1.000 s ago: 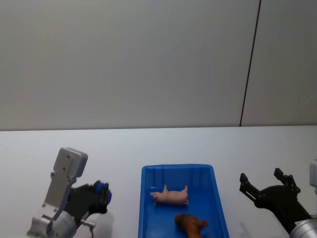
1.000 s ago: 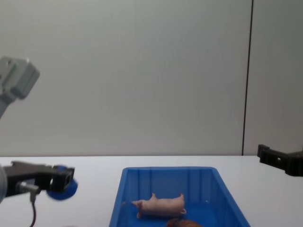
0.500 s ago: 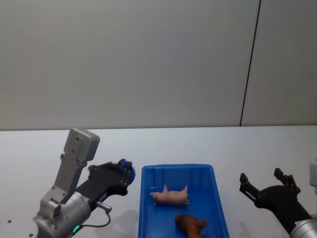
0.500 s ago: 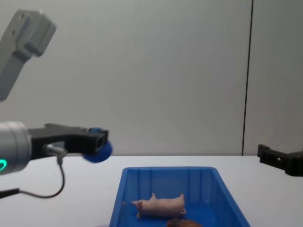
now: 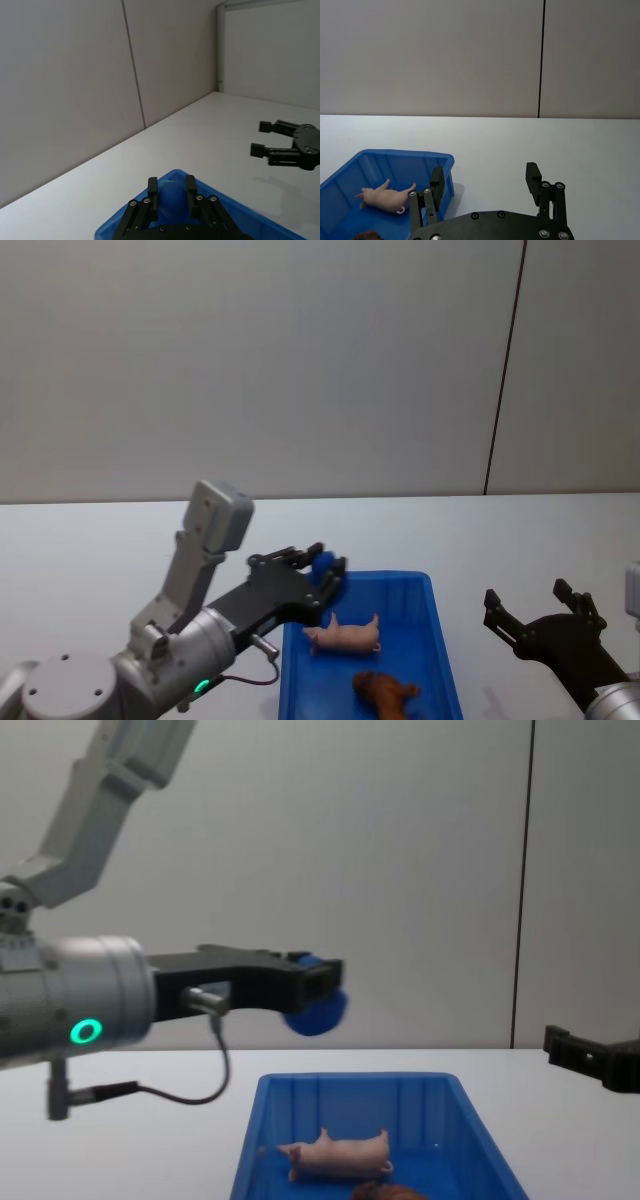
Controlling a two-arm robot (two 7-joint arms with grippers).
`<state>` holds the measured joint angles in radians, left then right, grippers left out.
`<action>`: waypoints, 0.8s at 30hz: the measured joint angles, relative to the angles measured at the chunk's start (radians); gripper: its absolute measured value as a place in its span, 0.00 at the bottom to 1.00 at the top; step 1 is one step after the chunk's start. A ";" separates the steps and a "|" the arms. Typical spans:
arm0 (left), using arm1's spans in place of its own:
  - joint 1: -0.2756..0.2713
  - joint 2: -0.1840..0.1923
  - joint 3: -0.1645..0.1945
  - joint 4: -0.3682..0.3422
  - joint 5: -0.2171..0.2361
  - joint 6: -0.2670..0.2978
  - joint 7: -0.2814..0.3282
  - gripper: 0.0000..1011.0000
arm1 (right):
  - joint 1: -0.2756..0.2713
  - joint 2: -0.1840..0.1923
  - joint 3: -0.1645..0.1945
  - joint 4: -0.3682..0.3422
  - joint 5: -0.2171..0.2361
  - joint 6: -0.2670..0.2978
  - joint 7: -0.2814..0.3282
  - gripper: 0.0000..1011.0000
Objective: Pick up the two dolls from the table and place them into the box.
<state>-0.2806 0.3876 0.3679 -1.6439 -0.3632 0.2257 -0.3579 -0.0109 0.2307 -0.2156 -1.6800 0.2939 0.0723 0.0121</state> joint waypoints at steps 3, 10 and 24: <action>-0.014 -0.016 0.010 0.010 0.007 -0.002 -0.031 0.35 | 0.000 0.000 0.000 0.000 0.000 0.000 0.000 0.99; -0.036 -0.042 0.027 0.027 0.017 -0.006 -0.077 0.58 | 0.000 0.000 0.000 0.000 0.000 0.000 0.000 0.99; -0.053 -0.063 0.040 0.041 0.026 -0.008 -0.114 0.97 | 0.000 0.000 0.000 0.000 0.000 0.000 0.000 0.99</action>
<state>-0.3337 0.3247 0.4079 -1.6030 -0.3375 0.2172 -0.4719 -0.0109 0.2307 -0.2156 -1.6800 0.2939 0.0723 0.0120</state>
